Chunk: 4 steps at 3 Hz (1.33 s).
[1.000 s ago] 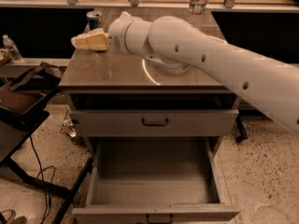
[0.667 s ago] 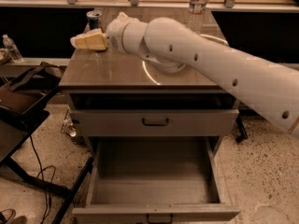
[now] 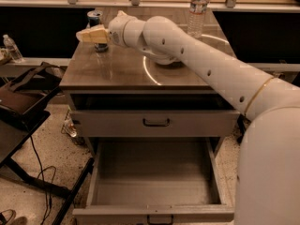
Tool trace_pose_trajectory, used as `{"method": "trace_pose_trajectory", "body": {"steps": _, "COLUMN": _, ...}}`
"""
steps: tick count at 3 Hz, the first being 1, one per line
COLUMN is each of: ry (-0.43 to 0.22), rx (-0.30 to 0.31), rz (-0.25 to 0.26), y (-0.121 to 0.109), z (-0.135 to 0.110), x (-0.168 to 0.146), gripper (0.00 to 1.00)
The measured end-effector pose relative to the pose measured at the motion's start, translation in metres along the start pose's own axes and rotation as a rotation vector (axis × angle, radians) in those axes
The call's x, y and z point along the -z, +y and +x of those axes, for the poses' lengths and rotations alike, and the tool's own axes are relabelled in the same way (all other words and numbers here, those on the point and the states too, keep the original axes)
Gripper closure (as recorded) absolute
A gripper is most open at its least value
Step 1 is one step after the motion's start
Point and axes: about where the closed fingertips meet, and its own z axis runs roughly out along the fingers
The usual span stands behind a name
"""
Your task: Place redbull can into middle drawer
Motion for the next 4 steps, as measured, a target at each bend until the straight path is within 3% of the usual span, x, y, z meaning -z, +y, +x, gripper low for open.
{"method": "trace_pose_trajectory", "body": {"steps": 2, "ry": -0.02, "rx": -0.031, "rz": 0.015, "y": -0.026, "z": 0.005, "x": -0.041, "gripper": 0.0}}
{"method": "trace_pose_trajectory", "body": {"steps": 4, "ry": -0.032, "rx": -0.058, "rz": 0.022, "y": -0.023, "z": 0.012, "x": -0.053, "gripper": 0.57}}
